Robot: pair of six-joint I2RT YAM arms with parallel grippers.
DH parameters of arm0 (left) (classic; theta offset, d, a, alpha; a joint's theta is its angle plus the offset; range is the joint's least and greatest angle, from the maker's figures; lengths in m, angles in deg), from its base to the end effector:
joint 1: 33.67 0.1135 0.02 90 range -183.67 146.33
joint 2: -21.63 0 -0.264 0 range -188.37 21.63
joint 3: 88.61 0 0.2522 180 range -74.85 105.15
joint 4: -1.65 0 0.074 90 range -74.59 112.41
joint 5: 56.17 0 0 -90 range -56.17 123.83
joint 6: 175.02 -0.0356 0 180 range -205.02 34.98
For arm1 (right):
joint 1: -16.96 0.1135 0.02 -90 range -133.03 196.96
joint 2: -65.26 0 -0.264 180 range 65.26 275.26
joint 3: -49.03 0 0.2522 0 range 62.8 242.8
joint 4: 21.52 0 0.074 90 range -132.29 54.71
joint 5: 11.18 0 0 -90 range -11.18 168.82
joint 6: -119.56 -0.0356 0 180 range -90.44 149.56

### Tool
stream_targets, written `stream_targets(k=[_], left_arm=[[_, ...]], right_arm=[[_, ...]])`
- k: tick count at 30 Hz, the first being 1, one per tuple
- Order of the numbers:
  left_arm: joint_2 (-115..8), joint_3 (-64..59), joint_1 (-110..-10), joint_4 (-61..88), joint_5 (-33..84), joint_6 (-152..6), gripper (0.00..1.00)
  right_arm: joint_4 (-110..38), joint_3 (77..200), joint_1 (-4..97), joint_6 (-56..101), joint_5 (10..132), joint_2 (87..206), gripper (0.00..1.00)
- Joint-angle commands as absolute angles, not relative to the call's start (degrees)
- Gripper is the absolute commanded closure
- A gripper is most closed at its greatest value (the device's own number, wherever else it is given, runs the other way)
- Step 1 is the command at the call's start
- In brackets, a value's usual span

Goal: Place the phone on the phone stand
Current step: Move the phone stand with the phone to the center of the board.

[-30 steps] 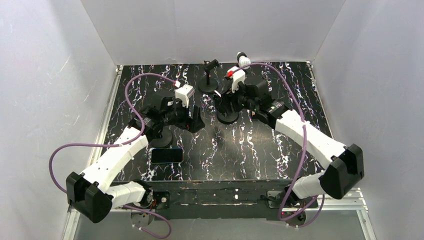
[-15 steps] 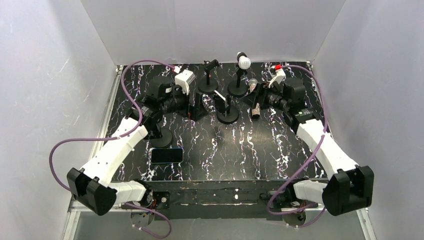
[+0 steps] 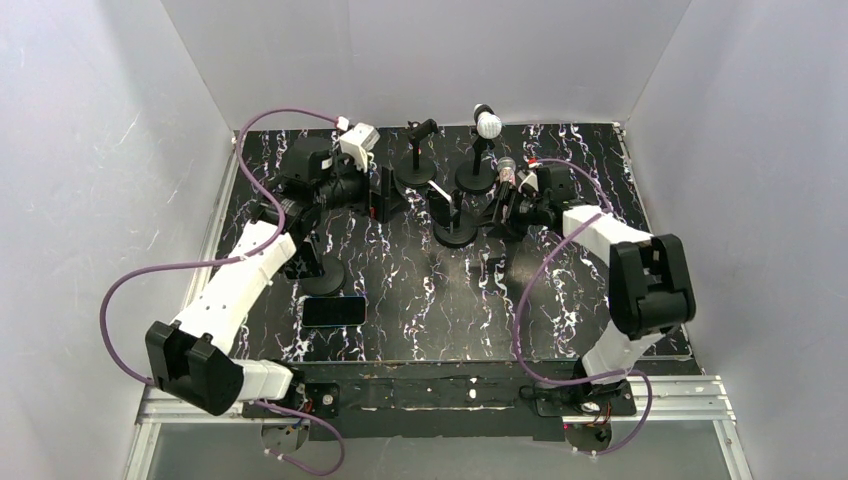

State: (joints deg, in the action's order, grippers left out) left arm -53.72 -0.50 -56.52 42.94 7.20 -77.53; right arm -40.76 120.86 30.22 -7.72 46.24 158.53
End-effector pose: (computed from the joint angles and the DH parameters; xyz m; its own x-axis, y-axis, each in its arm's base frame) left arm 0.2631 -0.1282 0.3741 -0.5289 0.0964 -0.8432 0.6466 0.6893 -0.3268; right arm 0.3350 0.0986 0.2171 -0.8626 0.3211 -0.3908 -0.0858 0.6686 0.7386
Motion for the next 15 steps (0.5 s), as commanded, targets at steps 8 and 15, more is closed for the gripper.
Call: stream_targets(k=[8,15], left_arm=[[-44.4,-13.4,-55.5,31.1,1.9,-78.4,0.02],[-43.2,-15.2,-55.5,30.7,2.2,-79.5,0.02]], right_arm=[[-46.0,132.1,30.5,-8.7,51.9,171.0,0.38],[-49.9,138.8,31.3,-6.8,55.7,177.3,0.46]])
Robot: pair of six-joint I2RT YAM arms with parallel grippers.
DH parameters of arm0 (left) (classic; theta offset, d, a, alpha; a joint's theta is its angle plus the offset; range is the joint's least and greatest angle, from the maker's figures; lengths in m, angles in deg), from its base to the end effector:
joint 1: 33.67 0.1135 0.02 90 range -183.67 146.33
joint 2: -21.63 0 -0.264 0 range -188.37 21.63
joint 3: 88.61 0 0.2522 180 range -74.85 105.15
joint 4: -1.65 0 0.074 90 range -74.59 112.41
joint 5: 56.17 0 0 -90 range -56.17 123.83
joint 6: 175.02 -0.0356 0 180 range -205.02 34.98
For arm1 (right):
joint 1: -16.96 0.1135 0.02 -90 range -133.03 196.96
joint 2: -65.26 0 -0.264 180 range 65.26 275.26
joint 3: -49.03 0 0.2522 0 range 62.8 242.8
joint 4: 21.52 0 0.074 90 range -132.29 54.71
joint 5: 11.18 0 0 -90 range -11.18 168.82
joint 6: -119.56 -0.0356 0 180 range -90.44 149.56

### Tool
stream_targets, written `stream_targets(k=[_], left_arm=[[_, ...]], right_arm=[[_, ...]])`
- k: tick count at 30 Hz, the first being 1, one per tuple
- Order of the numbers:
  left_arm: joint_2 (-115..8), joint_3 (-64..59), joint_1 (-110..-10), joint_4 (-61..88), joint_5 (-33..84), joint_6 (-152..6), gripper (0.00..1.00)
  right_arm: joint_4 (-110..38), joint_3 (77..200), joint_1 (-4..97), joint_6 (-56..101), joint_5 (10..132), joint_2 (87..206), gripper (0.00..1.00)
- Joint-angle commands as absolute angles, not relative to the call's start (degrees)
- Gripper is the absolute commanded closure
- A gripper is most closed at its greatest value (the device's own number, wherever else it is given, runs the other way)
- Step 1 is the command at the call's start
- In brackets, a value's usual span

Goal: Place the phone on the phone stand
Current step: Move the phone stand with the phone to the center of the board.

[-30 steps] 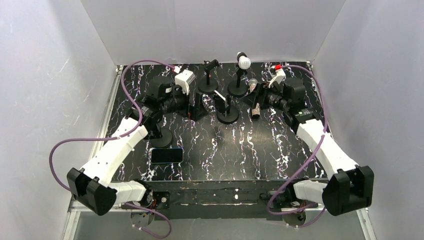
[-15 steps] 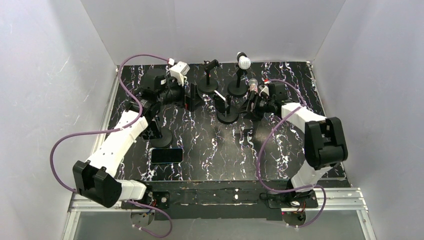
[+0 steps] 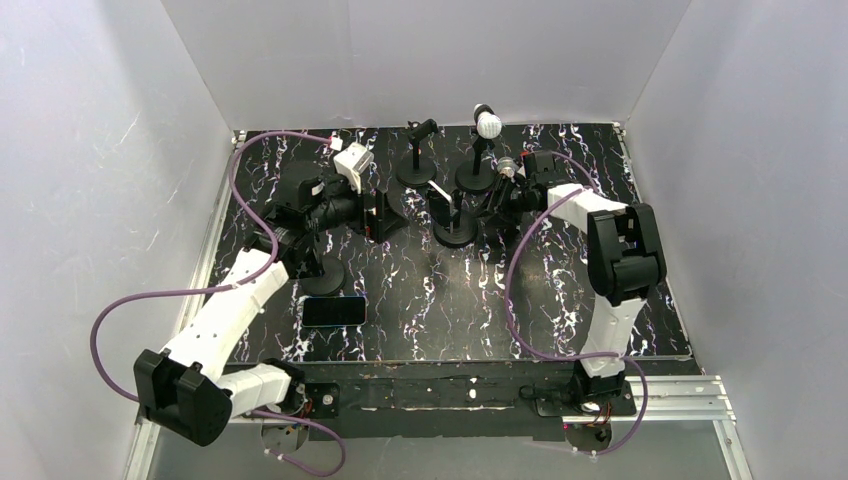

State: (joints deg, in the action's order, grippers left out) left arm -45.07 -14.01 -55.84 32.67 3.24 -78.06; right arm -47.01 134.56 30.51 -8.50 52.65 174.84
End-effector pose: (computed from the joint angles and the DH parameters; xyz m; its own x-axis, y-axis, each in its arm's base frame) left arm 0.2354 -0.1155 0.3495 -0.4528 0.0719 -0.8887 0.7086 0.6340 -0.3098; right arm 0.3925 0.1107 0.1788 -0.8836 0.3562 -0.3041 0.0714 0.7441 0.6643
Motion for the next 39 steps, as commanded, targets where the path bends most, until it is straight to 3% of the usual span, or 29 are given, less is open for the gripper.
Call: stream_targets(k=[1,17,22,26,39], left_arm=[[-43.3,-15.3,-55.5,30.7,2.2,-79.6,0.02],[-43.6,-15.7,-55.5,30.4,0.6,-80.4,0.02],[-43.9,-15.7,-55.5,30.4,0.4,-80.3,0.02],[-43.6,-15.7,-55.5,30.4,0.5,-80.4,0.02],[-41.7,-16.2,-55.4,30.4,2.6,-80.7,0.02]], right_arm=[[-50.6,139.5,31.5,-6.5,56.5,178.0,0.46],[-56.4,147.4,33.1,-6.1,56.1,186.4,0.41],[-57.4,149.2,34.4,-6.8,53.5,188.1,0.44],[-56.4,148.3,35.6,-7.6,51.2,188.2,0.54],[-56.3,153.2,41.8,-9.6,49.3,191.5,0.55]])
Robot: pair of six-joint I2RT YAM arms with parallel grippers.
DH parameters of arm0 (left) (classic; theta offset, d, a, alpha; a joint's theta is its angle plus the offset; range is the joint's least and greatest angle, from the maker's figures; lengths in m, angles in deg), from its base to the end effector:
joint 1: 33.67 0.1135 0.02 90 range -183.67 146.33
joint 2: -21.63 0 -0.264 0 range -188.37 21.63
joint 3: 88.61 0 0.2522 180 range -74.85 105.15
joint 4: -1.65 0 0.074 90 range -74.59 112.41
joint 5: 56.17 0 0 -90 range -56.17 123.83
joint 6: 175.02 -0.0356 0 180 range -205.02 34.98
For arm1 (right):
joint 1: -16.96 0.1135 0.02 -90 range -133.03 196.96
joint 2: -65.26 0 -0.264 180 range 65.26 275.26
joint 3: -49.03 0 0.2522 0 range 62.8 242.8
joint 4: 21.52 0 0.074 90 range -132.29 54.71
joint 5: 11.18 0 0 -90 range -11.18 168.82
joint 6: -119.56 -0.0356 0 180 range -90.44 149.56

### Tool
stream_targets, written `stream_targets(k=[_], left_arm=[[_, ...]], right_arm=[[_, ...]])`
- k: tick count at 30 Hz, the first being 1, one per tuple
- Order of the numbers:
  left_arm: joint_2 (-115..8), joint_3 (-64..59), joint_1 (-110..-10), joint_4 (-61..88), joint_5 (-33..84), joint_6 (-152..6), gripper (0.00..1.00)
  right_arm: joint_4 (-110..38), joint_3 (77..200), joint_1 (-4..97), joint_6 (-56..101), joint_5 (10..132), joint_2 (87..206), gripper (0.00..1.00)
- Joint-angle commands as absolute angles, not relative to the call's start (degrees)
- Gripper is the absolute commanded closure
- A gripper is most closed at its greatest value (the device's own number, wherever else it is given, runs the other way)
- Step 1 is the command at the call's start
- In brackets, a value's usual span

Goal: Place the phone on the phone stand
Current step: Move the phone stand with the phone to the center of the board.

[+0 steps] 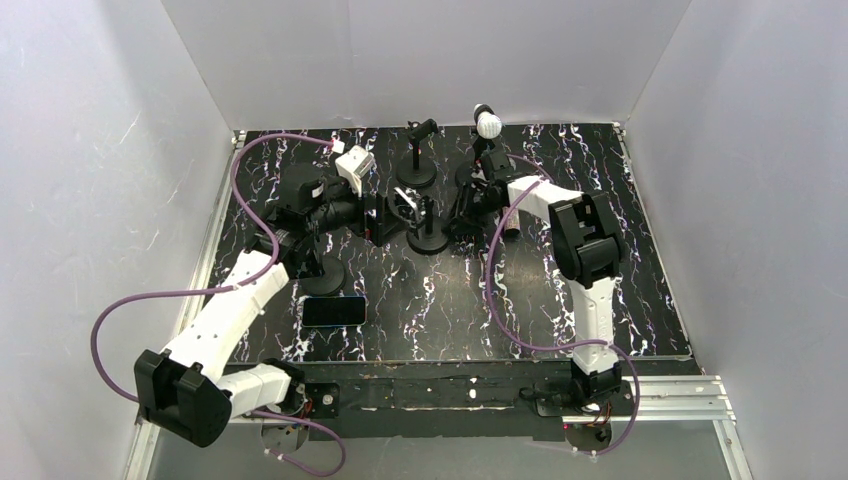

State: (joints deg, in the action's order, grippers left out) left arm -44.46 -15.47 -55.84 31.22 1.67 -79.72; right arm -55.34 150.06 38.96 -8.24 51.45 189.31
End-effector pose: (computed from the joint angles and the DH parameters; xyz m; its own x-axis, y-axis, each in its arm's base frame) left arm 0.2332 -0.1155 0.3459 -0.4247 0.0886 -0.9010 0.7387 0.6092 -0.2883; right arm 0.4182 0.1866 0.1452 -0.9601 0.1991 -0.1963 0.0286 0.7684 0.6394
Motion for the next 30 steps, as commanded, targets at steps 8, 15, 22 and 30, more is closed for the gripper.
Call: stream_targets(k=[8,15,22,30], left_arm=[[-38.4,-17.3,-55.4,29.3,4.9,-81.1,0.02],[-34.8,-19.2,-55.1,27.6,8.3,-81.5,0.02],[-34.6,-19.1,-54.6,27.7,8.4,-81.5,0.02],[-35.9,-18.2,-54.1,27.8,8.0,-80.8,0.02]], right_arm=[[-56.5,158.5,44.8,-11.2,48.5,195.1,0.55],[-56.3,162.2,47.8,-12.8,48.2,197.4,0.55],[-55.9,165.3,51.2,-14.5,46.5,200.1,0.55],[-56.2,164.6,52.1,-13.6,47.2,197.7,0.53]])
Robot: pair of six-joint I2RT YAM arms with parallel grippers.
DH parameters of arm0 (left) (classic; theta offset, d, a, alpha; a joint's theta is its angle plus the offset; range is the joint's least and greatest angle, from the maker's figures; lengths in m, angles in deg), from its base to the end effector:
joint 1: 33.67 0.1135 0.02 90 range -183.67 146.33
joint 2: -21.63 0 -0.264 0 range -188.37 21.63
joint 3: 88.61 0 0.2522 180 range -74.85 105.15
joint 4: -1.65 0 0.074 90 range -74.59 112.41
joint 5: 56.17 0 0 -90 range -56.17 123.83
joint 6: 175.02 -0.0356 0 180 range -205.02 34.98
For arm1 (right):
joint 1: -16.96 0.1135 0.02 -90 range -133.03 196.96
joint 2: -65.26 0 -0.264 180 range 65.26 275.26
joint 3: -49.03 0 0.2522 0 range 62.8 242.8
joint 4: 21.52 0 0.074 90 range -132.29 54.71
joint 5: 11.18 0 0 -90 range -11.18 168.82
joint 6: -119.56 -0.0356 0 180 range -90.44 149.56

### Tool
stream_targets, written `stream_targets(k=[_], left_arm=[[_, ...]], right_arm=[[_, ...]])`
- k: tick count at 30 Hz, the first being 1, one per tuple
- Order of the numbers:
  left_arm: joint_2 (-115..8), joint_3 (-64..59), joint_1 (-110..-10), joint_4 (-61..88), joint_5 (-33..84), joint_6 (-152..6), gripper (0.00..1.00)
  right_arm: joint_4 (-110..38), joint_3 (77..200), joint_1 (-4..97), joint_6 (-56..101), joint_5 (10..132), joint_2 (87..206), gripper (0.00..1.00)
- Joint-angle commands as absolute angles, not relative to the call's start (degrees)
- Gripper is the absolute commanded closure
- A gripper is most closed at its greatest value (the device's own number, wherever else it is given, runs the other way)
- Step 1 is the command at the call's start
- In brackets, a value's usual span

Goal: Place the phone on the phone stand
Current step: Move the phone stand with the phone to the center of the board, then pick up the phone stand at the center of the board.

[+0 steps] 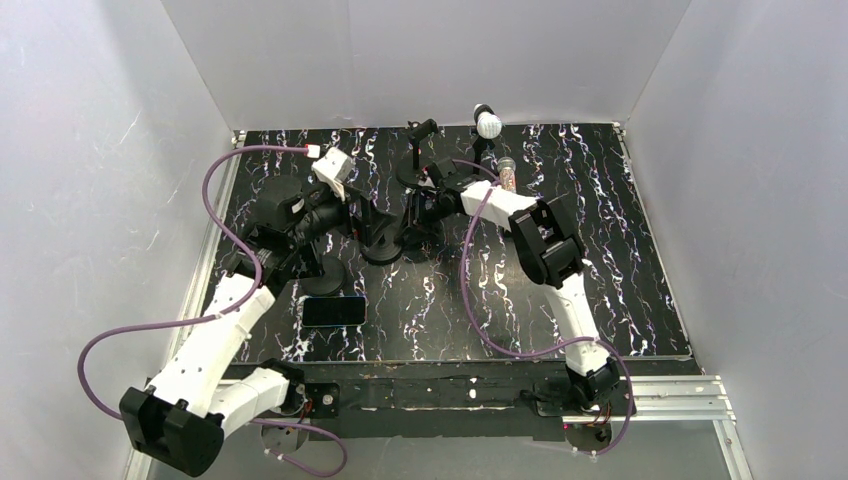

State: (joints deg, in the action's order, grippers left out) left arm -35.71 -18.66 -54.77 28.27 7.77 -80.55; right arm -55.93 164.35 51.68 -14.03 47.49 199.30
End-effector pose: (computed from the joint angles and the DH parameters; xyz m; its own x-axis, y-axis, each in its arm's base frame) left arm 0.2057 -0.0961 0.3652 -0.2814 0.0335 -0.9590 0.7013 0.6894 -0.1816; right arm 0.4046 0.3029 0.1388 -0.9885 0.0315 -0.1478 -0.0847 0.6940 0.7150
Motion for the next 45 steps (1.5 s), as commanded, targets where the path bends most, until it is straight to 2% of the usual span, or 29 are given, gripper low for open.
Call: stream_targets(k=[1,5,13,24,27,31,35,43,45], left_arm=[[-36.4,-17.9,-54.0,27.6,7.9,-80.6,0.02],[-38.8,-15.7,-53.7,26.9,5.5,-78.9,0.02],[-46.6,-5.1,-53.6,29.8,0.5,-71.1,0.02],[-63.0,8.1,-52.9,34.4,4.6,-53.6,0.02],[-69.5,14.2,-52.0,36.4,4.4,-49.3,0.02],[-77.4,21.3,-49.7,38.3,3.4,-44.3,0.02],[-86.3,29.9,-47.1,43.2,3.1,-39.8,0.02],[-98.5,43.1,-46.4,47.8,2.7,-35.4,0.02],[-100.6,44.5,-46.4,47.0,1.9,-33.8,0.05]], right_arm=[[-56.3,163.7,51.9,-12.9,47.5,196.7,0.52],[-55.0,157.6,50.8,-11.3,48.4,190.8,0.5],[-46.4,137.8,46.6,-11.3,47.2,175.8,0.46],[-47.7,122.9,41.6,-8.8,44.6,159.6,0.4],[-48.9,120.3,40.3,-8.1,45.2,154.8,0.37],[-50.1,117.1,37.0,-7.3,46.1,147.8,0.24],[-52.2,115.3,32.7,-5.7,47.3,142.9,0.17],[-55.1,116.2,27.2,-3.0,46.9,142.0,0.17],[-55.3,116.8,26.7,-2.7,46.4,142.7,0.17]])
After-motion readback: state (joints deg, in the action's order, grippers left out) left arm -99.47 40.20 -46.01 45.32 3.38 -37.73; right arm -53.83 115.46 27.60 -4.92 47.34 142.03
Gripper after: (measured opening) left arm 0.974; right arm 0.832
